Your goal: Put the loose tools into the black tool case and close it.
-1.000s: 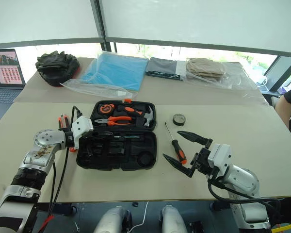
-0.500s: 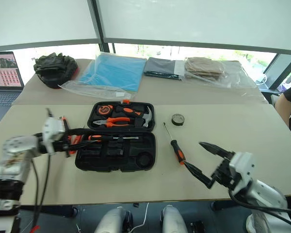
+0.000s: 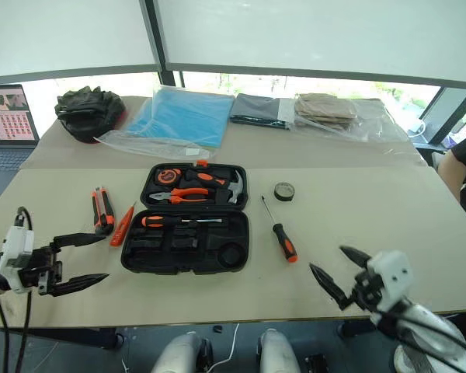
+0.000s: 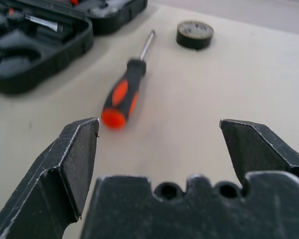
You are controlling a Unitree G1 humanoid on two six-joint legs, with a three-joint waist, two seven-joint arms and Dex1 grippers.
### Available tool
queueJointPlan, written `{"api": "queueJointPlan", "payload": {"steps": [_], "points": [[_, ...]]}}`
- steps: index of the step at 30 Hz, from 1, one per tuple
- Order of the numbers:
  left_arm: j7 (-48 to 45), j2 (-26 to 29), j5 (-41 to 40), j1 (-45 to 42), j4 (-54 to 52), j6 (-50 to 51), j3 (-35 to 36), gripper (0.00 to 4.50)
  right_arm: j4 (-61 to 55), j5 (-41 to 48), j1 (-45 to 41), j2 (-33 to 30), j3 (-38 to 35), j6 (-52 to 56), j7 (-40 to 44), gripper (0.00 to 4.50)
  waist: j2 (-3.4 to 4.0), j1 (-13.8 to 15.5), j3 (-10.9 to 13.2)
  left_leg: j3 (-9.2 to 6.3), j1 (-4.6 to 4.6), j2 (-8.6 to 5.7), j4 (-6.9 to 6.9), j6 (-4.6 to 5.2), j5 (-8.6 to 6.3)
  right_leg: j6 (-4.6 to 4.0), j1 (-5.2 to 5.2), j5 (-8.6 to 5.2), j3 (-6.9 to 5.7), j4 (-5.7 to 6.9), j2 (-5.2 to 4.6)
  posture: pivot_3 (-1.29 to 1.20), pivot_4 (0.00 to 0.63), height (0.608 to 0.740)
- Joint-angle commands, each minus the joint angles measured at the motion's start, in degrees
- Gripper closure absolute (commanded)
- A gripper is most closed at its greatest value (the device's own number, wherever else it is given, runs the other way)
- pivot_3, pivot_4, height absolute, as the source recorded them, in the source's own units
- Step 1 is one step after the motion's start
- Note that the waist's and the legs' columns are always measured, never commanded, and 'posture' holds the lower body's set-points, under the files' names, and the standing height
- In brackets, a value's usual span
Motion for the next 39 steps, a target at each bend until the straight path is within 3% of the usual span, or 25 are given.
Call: {"api": "queueJointPlan", "payload": {"steps": [1,4,7,10,12,17,19,22,28,31,35,39], "points": [[1.9,-0.9,-3.5,0.7,-8.4,3.2,-0.4,0.01,-2.5,0.5,-9.8,-3.7,6.6,15.9,-4.9,0.0,-0.01,0.0,0.0,-0.01,-0.04,0.0,-0.01,0.24,0.14,-0.02,-0.03,0.0,-0.01,-0.01,0.02,0.0,0.15,0.74],[3.2,-2.0,-4.9,1.4,-13.3,4.8,-1.0,0.01,-1.5,1.7,-18.5,-3.0,11.0,25.9,-8.4,0.0,-0.02,-0.1,0.0,-0.01,-0.16,-0.01,-0.08,0.25,0.13,-0.46,-0.18,0.19,-0.01,-0.02,0.08,0.0,0.15,0.74],[3.7,-2.6,-5.3,2.9,-17.4,5.8,-2.0,0.01,0.0,0.9,-25.2,-1.8,15.6,34.3,-11.1,0.0,-0.02,0.0,0.0,-0.06,-0.37,-0.04,-0.08,0.32,0.08,-0.15,-0.34,0.34,-0.02,-0.01,0.17,0.0,0.15,0.74],[4.4,-3.6,-5.1,3.5,-19.2,5.6,-2.8,0.0,2.7,-0.8,-29.1,-0.2,18.0,37.4,-13.2,0.65,-0.03,0.0,0.0,-0.07,-0.8,-0.09,-0.02,0.33,0.08,-0.05,-0.69,0.39,-0.03,-0.02,0.16,0.0,0.15,0.74],[5.2,-4.5,-5.6,3.6,-20.0,5.9,-2.9,0.0,3.1,-1.1,-30.4,-0.2,18.5,40.4,-13.8,1.5,-0.03,0.1,0.0,-0.06,-0.93,-0.13,0.01,0.34,0.07,0.01,-0.75,0.41,-0.05,-0.06,0.14,0.0,0.15,0.74],[7.5,-5.7,-7.2,3.8,-21.2,7.8,-2.6,0.0,2.2,-3.6,-29.8,-1.0,16.8,40.1,-15.1,3.11,-0.03,0.0,0.0,-0.04,-0.96,-0.14,0.06,0.38,0.06,0.1,-0.73,0.46,-0.04,-0.13,0.13,0.0,0.15,0.74],[8.2,-6.1,-7.3,3.6,-21.2,8.3,-2.6,0.0,1.3,-3.9,-28.4,-1.5,15.2,39.6,-15.0,3.5,-0.03,0.0,0.0,-0.04,-0.94,-0.14,0.06,0.37,0.06,0.11,-0.73,0.46,-0.04,-0.12,0.14,0.0,0.15,0.74],[8.5,-6.4,-6.7,3.4,-20.8,8.0,-2.7,0.0,-0.1,-3.9,-26.6,-1.5,12.9,38.2,-14.1,3.5,-0.03,0.0,0.0,-0.05,-0.95,-0.13,0.06,0.37,0.06,0.11,-0.73,0.45,-0.06,-0.11,0.15,0.0,0.15,0.74],[12.3,-6.6,-9.5,7.3,-20.1,11.8,1.8,0.0,-5.3,-3.3,-18.0,-4.0,3.3,12.6,0.4,3.5,-0.03,-0.3,0.0,-0.06,-0.93,-0.12,0.05,0.39,0.05,0.26,-0.73,0.37,-0.04,-0.12,0.17,0.0,0.15,0.74],[13.5,-7.3,-8.9,10.0,-19.9,11.4,3.8,0.0,-4.1,-2.8,-19.6,-4.3,4.1,3.9,6.8,3.5,-0.05,-1.2,0.0,-0.05,-0.85,-0.09,0.05,0.38,0.05,0.53,-0.69,0.21,0.01,-0.11,0.19,0.0,0.15,0.74],[14.9,-8.4,-7.1,14.7,-17.3,9.2,7.9,0.0,4.0,-3.0,-42.4,-0.7,21.0,7.3,16.1,3.5,-0.08,-2.8,0.2,0.03,-0.55,-0.06,0.06,0.37,0.1,0.32,-0.62,0.32,0.15,-0.01,0.26,0.0,0.15,0.74],[15.2,-8.9,-6.6,18.4,-15.9,7.7,10.6,0.0,15.5,-10.7,-57.8,2.2,36.0,8.7,22.5,3.5,-0.18,-2.8,0.2,-0.05,-0.4,0.06,-0.02,0.36,0.25,-0.21,-0.67,0.32,0.02,0.1,0.35,0.0,0.15,0.74]]}}
